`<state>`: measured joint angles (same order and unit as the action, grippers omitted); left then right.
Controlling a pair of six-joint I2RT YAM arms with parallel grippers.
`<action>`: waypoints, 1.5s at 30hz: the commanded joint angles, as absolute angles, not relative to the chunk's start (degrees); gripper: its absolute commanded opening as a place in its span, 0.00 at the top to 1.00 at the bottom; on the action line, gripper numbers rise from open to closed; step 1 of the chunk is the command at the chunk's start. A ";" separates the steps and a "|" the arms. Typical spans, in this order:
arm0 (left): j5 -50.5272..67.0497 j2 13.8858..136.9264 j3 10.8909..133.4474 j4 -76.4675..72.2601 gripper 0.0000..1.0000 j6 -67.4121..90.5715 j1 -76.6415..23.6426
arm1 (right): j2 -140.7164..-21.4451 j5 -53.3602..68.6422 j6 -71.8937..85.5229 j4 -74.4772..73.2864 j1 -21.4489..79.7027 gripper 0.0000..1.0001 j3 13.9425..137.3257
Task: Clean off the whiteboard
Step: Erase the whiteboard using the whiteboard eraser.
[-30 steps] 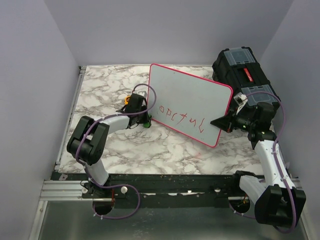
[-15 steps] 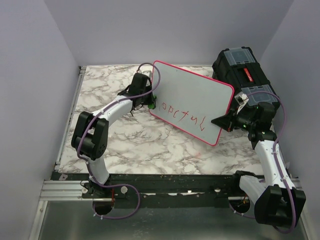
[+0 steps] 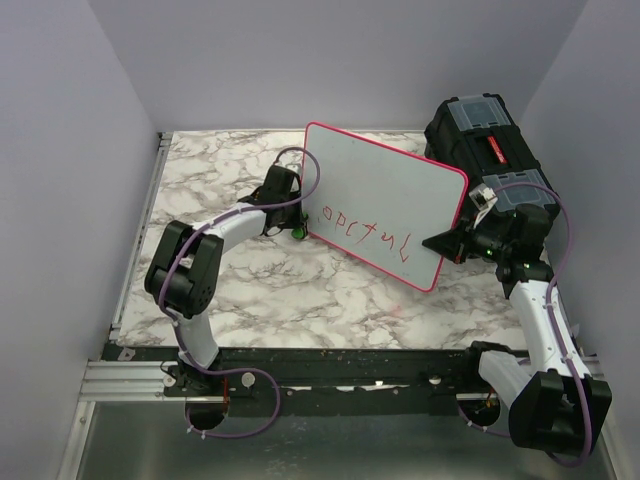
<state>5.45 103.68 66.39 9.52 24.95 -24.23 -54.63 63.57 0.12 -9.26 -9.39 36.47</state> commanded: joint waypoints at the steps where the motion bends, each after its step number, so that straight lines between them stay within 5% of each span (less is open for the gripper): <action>1: 8.75 105.38 67.28 9.51 1.00 25.10 -25.47 | -52.66 75.23 0.59 -6.36 -8.54 1.00 37.89; 15: 6.24 104.98 82.86 18.84 1.00 22.06 -23.29 | -52.61 75.07 0.61 -6.41 -8.47 1.00 37.88; 33: 10.53 107.30 68.04 11.00 1.00 24.70 -26.85 | -52.51 75.06 0.56 -6.44 -8.47 0.99 37.87; 45: 7.74 108.03 86.39 19.53 1.00 23.73 -23.96 | -52.37 75.06 0.60 -6.42 -8.57 1.00 37.90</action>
<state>7.11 107.66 79.15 20.45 23.75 -24.91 -54.30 63.02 -0.30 -8.88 -9.41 36.47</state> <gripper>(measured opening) 0.068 0.060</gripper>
